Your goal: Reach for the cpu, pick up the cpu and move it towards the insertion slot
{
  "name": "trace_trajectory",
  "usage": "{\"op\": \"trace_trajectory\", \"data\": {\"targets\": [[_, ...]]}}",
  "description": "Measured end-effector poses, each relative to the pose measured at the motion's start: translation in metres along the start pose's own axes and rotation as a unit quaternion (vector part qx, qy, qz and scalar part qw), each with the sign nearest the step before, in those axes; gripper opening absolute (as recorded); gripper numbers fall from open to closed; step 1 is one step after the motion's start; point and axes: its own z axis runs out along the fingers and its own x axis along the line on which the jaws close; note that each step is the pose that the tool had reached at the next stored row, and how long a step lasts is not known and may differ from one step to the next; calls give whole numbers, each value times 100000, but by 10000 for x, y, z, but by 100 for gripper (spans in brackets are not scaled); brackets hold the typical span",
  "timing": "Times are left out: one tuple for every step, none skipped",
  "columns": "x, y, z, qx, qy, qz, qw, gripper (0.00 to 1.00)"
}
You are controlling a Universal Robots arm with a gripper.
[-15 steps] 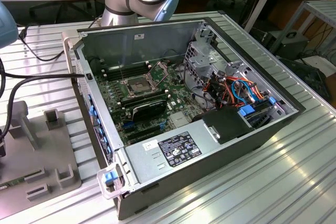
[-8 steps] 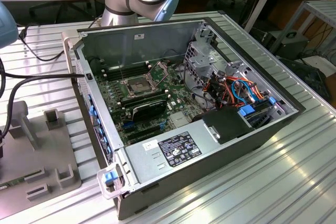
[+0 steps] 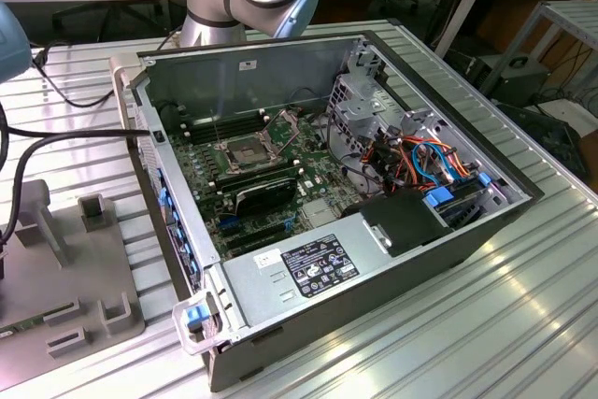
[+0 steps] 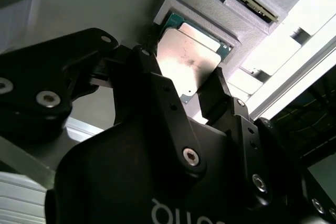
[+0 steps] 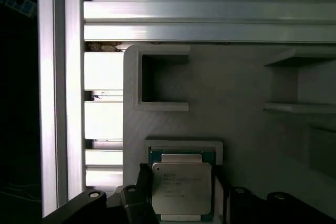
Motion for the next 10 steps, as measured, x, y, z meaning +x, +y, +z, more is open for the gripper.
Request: {"op": "trace_trajectory", "data": {"targets": [[0,0,-13,0,-1,0,100000,55],[0,-1,-36,1,2,-2,100000,55],[-1,-2,-59,1,12,-6,100000,55],[-1,-2,-81,1,19,-1,100000,55],[-2,-2,-99,0,27,0,100000,55],[-2,-3,-116,-1,30,-2,100000,55],[-2,-3,-143,1,36,-2,100000,55],[-2,-4,-159,0,41,-3,100000,55],[-2,-4,-170,2,43,-5,100000,55],[-2,-4,-171,-5,35,-3,100000,55]]}}
